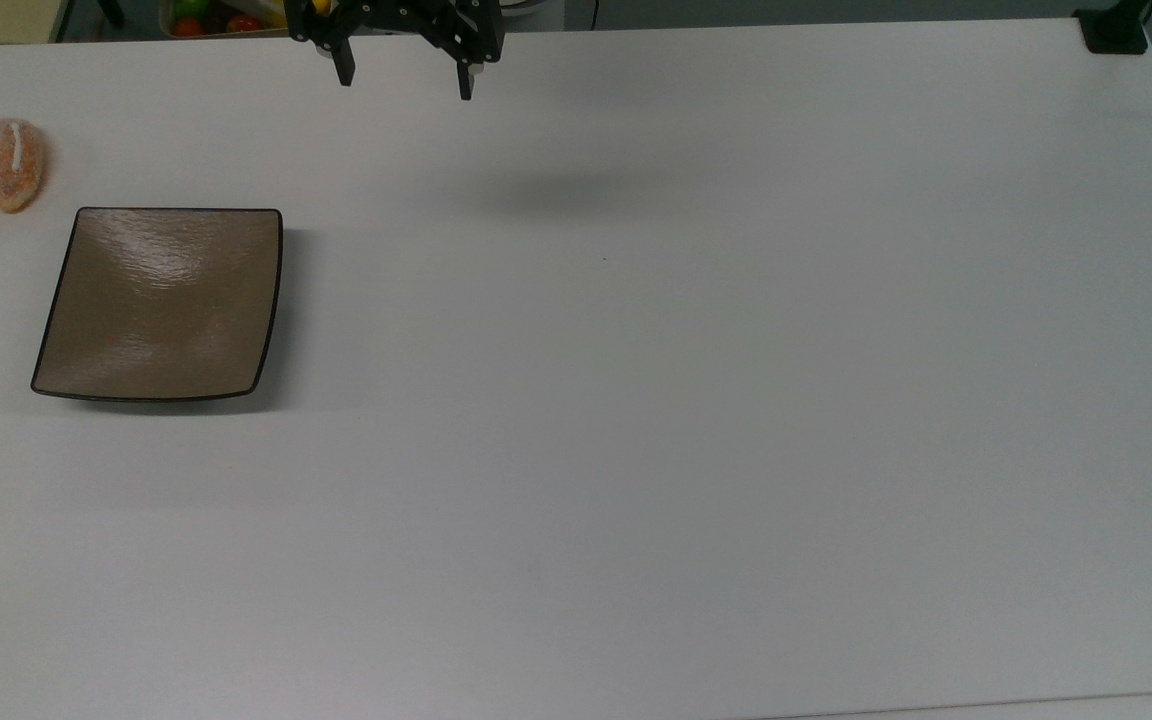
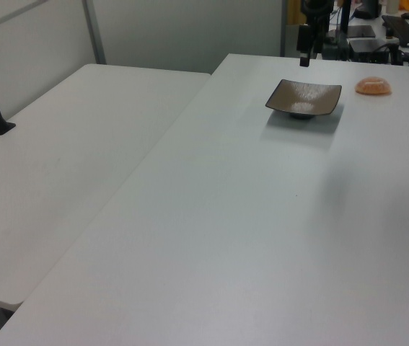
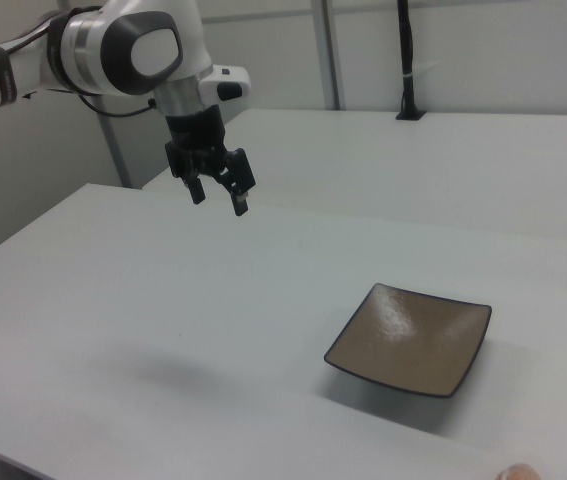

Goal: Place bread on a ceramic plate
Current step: 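Move the open gripper across the table toward the bread roll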

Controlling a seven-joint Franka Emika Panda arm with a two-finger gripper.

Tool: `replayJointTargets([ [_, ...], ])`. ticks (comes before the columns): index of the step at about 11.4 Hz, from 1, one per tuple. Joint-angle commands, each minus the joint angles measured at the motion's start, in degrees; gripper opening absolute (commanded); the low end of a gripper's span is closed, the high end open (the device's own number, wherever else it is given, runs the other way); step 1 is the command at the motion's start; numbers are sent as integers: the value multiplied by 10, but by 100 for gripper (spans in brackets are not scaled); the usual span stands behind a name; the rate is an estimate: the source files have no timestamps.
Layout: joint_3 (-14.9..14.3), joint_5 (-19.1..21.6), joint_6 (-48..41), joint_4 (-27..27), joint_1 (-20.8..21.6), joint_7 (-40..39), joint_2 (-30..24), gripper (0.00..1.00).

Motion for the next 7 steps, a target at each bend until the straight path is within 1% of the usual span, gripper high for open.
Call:
replayJointTargets([
  [1, -4, -7, -9, -10, 0, 4, -14, 100],
  [5, -6, -7, -8, -9, -1, -1, -14, 100],
  [7, -7, -8, -10, -11, -10, -2, -22, 100],
])
